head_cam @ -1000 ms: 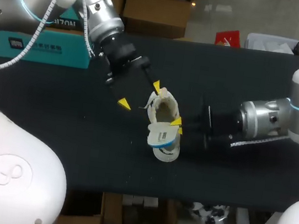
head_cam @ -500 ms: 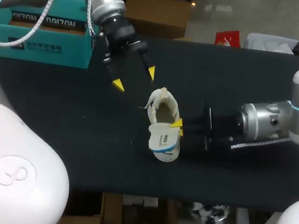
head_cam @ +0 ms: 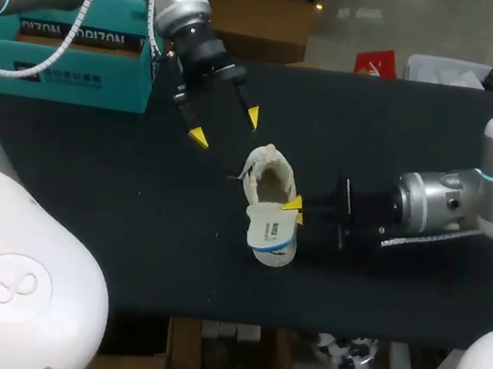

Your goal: Open the shoe tongue, take the insole out of the shoe, put the insole back into the shoe, and pack the shoe into the shoebox

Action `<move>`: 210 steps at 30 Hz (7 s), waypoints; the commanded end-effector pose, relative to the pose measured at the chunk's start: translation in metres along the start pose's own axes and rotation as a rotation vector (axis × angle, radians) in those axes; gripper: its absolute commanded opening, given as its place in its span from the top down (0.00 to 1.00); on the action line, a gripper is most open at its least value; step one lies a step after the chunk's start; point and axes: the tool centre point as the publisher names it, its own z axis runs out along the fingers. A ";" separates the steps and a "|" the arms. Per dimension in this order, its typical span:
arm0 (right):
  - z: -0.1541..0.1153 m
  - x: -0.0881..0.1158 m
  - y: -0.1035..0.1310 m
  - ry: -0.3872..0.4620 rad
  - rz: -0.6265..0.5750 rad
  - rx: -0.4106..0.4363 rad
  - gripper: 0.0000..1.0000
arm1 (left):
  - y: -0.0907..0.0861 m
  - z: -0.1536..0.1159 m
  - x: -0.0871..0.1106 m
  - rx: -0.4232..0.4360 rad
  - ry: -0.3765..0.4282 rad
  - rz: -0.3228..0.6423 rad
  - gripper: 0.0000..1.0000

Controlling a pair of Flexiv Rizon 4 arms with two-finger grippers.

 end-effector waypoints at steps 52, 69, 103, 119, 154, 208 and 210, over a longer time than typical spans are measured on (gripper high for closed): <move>-0.004 -0.015 0.007 0.230 0.008 -0.062 1.00 | -0.009 0.103 0.021 -0.010 -0.587 0.237 0.12; 0.000 -0.009 0.020 0.230 0.017 -0.053 1.00 | 0.004 0.124 0.004 -0.051 -0.566 0.265 0.52; -0.004 -0.012 0.017 0.176 0.055 -0.080 0.59 | 0.027 0.121 -0.025 -0.140 -0.497 0.274 1.00; 0.006 -0.014 0.032 0.148 0.082 -0.061 0.93 | 0.048 0.120 -0.030 -0.179 -0.511 0.246 1.00; 0.004 -0.012 0.051 0.102 0.042 -0.155 1.00 | 0.050 0.115 -0.023 -0.174 -0.508 0.270 0.57; 0.006 -0.011 0.067 0.057 0.025 -0.184 1.00 | 0.063 0.125 -0.027 -0.243 -0.560 0.303 1.00; 0.006 -0.011 0.067 0.056 0.025 -0.185 1.00 | 0.064 0.124 -0.027 -0.241 -0.561 0.300 1.00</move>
